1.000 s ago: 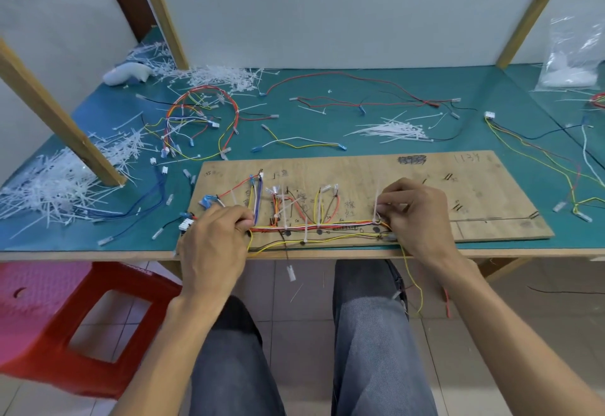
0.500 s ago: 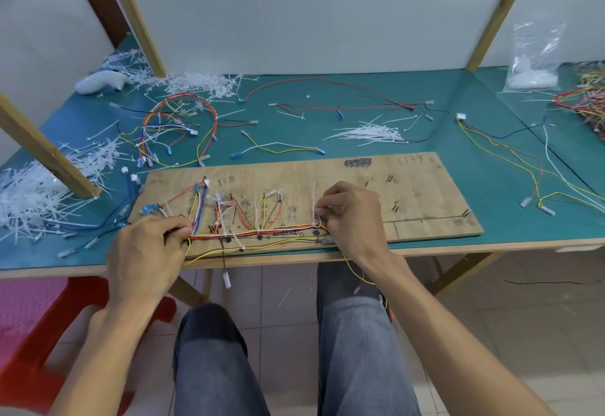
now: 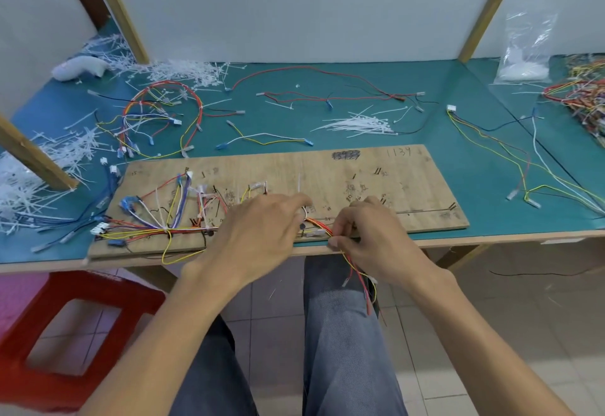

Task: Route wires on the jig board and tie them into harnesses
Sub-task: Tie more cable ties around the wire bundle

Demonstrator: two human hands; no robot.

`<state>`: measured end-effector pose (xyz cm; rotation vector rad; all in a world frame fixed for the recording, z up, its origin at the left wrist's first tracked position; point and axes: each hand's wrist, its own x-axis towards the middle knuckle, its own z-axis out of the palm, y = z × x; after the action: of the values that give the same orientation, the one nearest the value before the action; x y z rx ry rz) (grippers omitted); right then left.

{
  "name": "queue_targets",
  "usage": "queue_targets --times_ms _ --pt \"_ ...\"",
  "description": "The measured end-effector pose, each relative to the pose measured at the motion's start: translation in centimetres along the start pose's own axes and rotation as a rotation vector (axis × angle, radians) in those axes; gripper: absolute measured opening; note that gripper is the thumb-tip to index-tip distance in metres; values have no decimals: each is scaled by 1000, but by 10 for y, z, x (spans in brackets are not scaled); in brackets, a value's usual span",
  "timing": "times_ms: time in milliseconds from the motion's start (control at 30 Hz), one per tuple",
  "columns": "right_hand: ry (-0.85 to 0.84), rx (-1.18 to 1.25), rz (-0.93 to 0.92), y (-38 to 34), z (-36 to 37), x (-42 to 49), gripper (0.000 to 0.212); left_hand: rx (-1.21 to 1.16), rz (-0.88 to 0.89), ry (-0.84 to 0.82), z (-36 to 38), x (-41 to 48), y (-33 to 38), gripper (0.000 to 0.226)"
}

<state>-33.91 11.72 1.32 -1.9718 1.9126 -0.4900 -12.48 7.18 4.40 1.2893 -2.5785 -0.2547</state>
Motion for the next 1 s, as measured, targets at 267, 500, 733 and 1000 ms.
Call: queue_targets --times_ms 267,500,733,1000 --pt "-8 -256 -53 -2 -9 -11 24 149 -43 -96 5 9 5 39" --pt "21 -70 -11 18 -7 -17 13 154 -51 -201 -2 18 4 51" --pt "151 -154 -89 21 -8 -23 13 184 -62 -221 2 22 7 59" --pt "98 -275 -68 17 -24 -15 23 105 -128 -120 14 11 4 54"
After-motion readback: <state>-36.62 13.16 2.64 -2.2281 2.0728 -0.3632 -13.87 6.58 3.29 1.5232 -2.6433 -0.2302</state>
